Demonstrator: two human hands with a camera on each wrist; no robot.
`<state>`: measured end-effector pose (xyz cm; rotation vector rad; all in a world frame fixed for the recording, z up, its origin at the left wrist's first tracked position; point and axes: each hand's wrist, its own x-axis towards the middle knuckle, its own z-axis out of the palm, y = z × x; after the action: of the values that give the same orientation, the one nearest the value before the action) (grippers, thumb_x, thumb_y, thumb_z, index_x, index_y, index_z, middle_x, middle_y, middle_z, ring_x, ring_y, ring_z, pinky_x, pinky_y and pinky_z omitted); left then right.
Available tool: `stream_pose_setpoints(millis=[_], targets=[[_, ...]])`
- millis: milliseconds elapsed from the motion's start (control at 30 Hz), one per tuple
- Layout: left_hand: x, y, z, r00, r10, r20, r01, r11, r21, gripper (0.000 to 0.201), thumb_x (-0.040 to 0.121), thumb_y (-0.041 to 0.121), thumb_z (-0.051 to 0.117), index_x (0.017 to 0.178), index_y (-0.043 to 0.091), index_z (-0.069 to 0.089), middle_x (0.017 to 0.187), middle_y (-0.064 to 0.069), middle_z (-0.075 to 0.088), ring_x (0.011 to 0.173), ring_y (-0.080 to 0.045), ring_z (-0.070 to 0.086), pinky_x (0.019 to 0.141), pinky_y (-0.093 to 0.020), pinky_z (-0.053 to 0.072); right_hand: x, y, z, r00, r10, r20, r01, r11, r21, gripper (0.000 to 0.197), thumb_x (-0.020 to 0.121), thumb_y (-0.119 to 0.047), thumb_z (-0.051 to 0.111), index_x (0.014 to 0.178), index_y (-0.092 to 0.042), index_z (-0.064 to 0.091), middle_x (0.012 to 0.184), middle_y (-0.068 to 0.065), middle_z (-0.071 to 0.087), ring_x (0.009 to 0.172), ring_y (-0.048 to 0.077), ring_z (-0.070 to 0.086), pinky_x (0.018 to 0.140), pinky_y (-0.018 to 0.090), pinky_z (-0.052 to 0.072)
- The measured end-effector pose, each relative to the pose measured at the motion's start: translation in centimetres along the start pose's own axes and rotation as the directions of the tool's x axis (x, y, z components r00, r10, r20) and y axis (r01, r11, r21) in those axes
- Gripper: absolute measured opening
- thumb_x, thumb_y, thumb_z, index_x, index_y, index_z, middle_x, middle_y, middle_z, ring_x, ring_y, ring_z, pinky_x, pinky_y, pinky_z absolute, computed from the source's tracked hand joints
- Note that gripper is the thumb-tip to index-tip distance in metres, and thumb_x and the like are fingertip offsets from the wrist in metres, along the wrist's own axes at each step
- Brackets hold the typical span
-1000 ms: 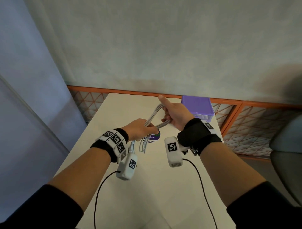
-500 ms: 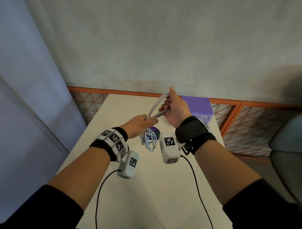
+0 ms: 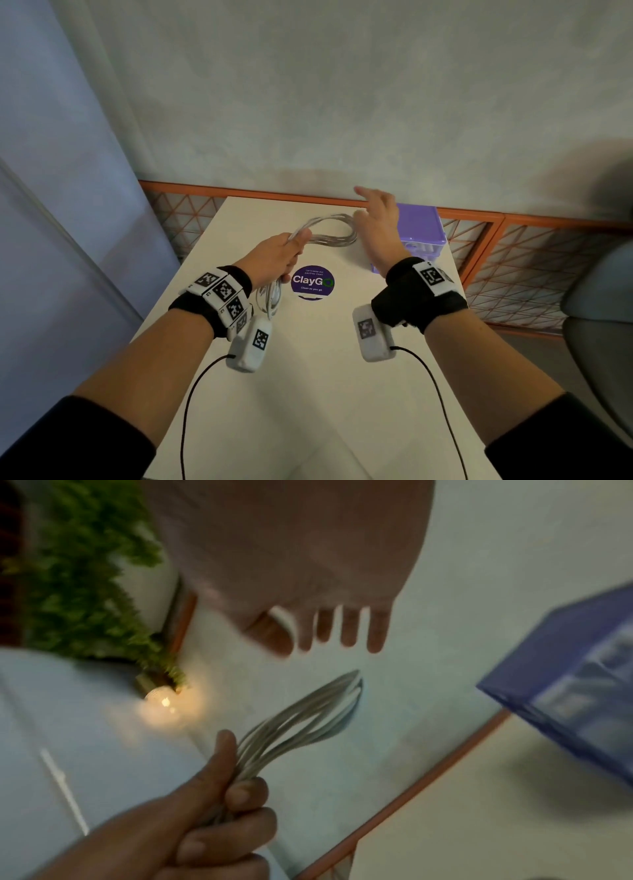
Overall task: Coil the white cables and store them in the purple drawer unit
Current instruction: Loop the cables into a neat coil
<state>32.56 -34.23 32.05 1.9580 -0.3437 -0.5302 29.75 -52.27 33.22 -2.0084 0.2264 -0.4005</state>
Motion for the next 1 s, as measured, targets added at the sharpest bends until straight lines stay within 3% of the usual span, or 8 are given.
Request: stream_pose_setpoints(millis=[133, 300, 467, 600, 667, 767, 933, 1000], targets=[[-0.1, 0.5, 0.5, 0.997, 0.01, 0.073, -0.009, 1.0, -0.02, 0.044, 0.09, 0.059, 0.04, 0.078, 0.016, 0.045, 0.058, 0.006, 0.035, 0.048, -0.011, 0.032, 0.055, -0.028, 0.039, -1.0, 0.2, 0.8, 0.911, -0.148, 0.386, 0.354, 0.762, -0.543, 0.071, 0.068, -0.035, 0.067, 0.134, -0.028, 0.041, 0.139, -0.002, 0.046, 0.132, 0.022, 0.036, 0.114, 0.046, 0.019], [-0.5, 1.2, 1.3, 0.999, 0.032, 0.04, -0.035, 0.997, 0.072, 0.047, 0.085, 0.059, 0.052, 0.077, 0.013, 0.051, 0.054, 0.004, 0.042, 0.044, -0.009, 0.041, 0.062, -0.034, 0.051, -0.5, 0.7, 1.0, 0.959, -0.122, 0.257, 0.247, 0.807, -0.537, 0.022, 0.09, -0.028, 0.055, 0.102, -0.01, 0.056, 0.093, 0.01, 0.069, 0.078, 0.028, 0.061, 0.067, 0.031, 0.042], [-0.2, 1.1, 1.2, 0.999, 0.041, 0.027, -0.042, 0.999, 0.033, 0.049, 0.083, 0.061, 0.053, 0.079, 0.012, 0.055, 0.056, 0.0, 0.052, 0.047, -0.01, 0.057, 0.088, -0.052, 0.055, -0.6, 0.4, 0.7, 0.975, -0.103, 0.198, 0.203, 0.782, -0.589, 0.018, 0.092, -0.025, 0.052, 0.08, -0.012, 0.055, 0.076, 0.009, 0.061, 0.066, 0.026, 0.051, 0.059, 0.029, 0.037], [-0.8, 2.5, 2.0, 0.997, 0.037, 0.065, -0.045, 0.991, 0.129, 0.063, 0.088, 0.064, 0.031, 0.119, 0.012, 0.05, 0.115, -0.009, 0.062, 0.106, -0.024, 0.062, 0.097, -0.041, 0.05, -0.6, 0.7, -0.1, 0.961, 0.099, 0.26, -0.006, 0.943, -0.334, 0.018, 0.086, -0.029, 0.064, 0.081, -0.012, 0.061, 0.062, 0.001, 0.056, 0.056, 0.019, 0.053, 0.046, 0.022, 0.041], [-0.7, 2.9, 2.3, 0.999, 0.032, -0.003, -0.031, 0.997, 0.069, 0.058, 0.096, 0.052, 0.028, 0.125, 0.005, 0.044, 0.132, -0.011, 0.044, 0.109, -0.019, 0.054, 0.077, -0.019, 0.054, -1.1, 0.5, -0.3, 0.865, 0.219, 0.451, -0.167, 0.974, -0.153, 0.019, 0.083, -0.026, 0.07, 0.097, -0.013, 0.067, 0.058, -0.004, 0.057, 0.044, 0.01, 0.053, 0.039, 0.017, 0.041], [-0.2, 2.6, 2.5, 0.996, 0.022, -0.085, -0.03, 0.994, -0.101, 0.06, 0.095, 0.052, 0.032, 0.122, 0.0, 0.044, 0.14, -0.014, 0.034, 0.111, -0.019, 0.051, 0.078, -0.019, 0.048, -1.9, 0.5, 0.1, 0.751, 0.235, 0.617, -0.321, 0.946, 0.031, 0.021, 0.082, -0.026, 0.072, 0.097, -0.014, 0.066, 0.051, -0.009, 0.062, 0.047, 0.005, 0.055, 0.047, 0.018, 0.043], [-0.4, 2.7, 3.2, 0.991, -0.012, 0.133, 0.073, 0.885, -0.461, 0.052, 0.096, 0.046, 0.033, 0.114, 0.0, 0.049, 0.107, -0.016, 0.063, 0.089, -0.018, 0.069, 0.07, -0.029, 0.058, -2.2, 1.3, 1.1, 0.793, 0.205, 0.573, -0.32, 0.941, 0.106, 0.044, 0.073, -0.03, 0.08, 0.105, -0.003, 0.068, 0.089, 0.013, 0.072, 0.076, 0.019, 0.064, 0.065, 0.025, 0.048], [-0.4, 2.0, 3.1, 0.979, -0.015, 0.201, 0.12, 0.845, -0.521, 0.053, 0.095, 0.049, 0.031, 0.125, 0.007, 0.046, 0.122, -0.017, 0.06, 0.105, -0.026, 0.065, 0.082, -0.039, 0.057, -2.2, 1.4, 1.5, 0.809, 0.216, 0.547, -0.306, 0.949, 0.078, 0.044, 0.068, -0.027, 0.081, 0.102, -0.002, 0.07, 0.095, 0.02, 0.073, 0.082, 0.027, 0.068, 0.075, 0.033, 0.055]])
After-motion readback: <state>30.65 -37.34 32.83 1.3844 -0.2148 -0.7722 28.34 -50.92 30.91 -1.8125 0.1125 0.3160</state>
